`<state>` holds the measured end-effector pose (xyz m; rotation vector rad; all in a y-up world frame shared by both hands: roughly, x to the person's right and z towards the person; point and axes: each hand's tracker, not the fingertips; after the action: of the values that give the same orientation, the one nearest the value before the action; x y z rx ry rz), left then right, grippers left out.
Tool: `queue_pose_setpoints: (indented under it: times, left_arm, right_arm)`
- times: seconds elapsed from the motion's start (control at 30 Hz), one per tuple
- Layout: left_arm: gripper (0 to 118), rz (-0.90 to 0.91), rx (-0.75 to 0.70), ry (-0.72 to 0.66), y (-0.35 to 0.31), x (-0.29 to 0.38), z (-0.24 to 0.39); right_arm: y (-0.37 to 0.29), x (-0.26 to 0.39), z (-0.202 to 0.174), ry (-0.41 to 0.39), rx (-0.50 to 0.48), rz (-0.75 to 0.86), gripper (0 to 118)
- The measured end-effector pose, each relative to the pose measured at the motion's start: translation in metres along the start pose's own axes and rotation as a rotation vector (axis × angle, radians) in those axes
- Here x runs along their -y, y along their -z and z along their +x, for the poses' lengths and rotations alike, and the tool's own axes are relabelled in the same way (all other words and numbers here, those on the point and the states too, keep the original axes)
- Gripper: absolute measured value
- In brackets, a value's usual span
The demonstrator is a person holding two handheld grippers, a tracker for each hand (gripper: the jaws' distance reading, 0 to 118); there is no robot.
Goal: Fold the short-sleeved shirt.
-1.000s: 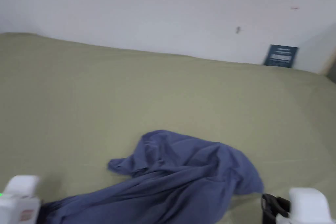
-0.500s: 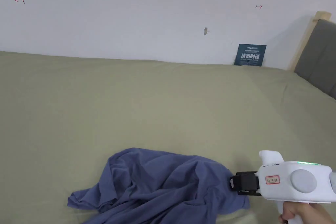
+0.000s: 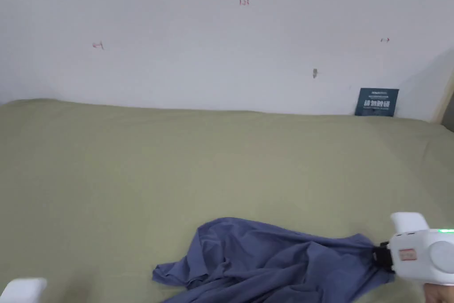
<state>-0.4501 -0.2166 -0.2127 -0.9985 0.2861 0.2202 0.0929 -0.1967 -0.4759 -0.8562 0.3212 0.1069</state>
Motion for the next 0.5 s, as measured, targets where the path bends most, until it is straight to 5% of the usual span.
queue_pose_setpoints:
  times: [0.3, 0.5]
  left_arm:
    - [1, 0.291, -0.058, -0.005, -0.136, -0.07, -0.011]
    - [1, 0.374, -0.002, -0.031, -0.196, -0.106, -0.012]
  right_arm:
    - [-0.175, -0.044, 0.014, 0.01, -0.003, 0.263, 5]
    - [-0.227, -0.06, 0.028, 0.052, 0.009, 0.359, 5]
